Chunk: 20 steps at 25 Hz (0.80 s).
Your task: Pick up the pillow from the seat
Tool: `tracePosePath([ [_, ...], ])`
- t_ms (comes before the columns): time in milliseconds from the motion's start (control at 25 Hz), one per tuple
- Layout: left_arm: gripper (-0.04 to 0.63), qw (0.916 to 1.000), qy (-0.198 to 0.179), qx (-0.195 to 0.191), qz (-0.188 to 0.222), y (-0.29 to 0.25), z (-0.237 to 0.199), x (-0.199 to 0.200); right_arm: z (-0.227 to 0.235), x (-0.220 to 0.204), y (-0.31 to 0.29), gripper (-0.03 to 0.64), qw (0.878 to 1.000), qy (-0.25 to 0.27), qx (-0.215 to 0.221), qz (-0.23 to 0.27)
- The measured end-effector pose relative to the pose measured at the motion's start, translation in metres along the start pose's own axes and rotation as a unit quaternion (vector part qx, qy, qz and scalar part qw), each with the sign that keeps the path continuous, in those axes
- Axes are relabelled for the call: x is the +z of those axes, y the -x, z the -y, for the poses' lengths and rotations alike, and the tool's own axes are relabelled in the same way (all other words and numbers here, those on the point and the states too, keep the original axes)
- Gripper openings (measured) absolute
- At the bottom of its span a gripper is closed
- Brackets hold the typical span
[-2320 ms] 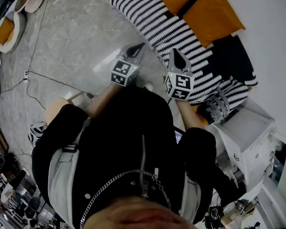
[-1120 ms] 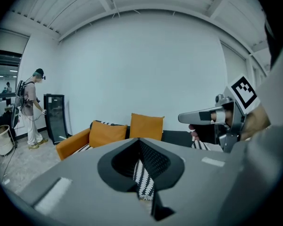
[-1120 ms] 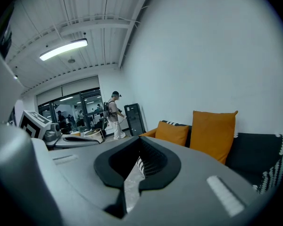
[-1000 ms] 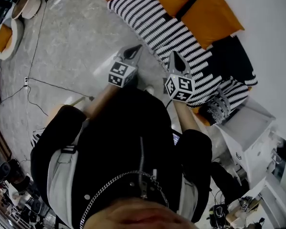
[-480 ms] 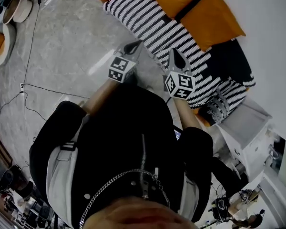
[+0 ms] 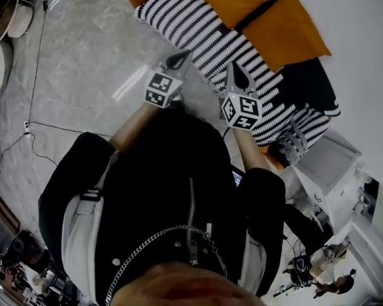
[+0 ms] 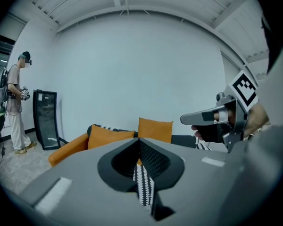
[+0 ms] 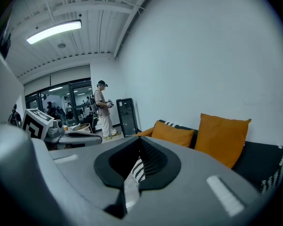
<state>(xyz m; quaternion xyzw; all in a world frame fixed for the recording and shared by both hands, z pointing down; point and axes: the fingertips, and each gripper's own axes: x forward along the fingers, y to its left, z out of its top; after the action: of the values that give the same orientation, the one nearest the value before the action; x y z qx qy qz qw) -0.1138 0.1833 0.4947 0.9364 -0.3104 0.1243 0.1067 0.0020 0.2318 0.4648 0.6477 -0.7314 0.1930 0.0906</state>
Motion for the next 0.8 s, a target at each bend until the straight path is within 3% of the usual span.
tracePosePath([
  [360,0.011,1.0,-0.004,0.0,-0.002,0.011,-0.045,-0.003,-0.033,-0.001,-0.03,0.003,1.0,-0.005,-0.004,-0.01],
  [800,0.011,0.9995,0.009,0.031,0.006,0.023,-0.07,-0.008,-0.036,0.002,-0.039,0.003,1.0,0.003,0.002,-0.013],
])
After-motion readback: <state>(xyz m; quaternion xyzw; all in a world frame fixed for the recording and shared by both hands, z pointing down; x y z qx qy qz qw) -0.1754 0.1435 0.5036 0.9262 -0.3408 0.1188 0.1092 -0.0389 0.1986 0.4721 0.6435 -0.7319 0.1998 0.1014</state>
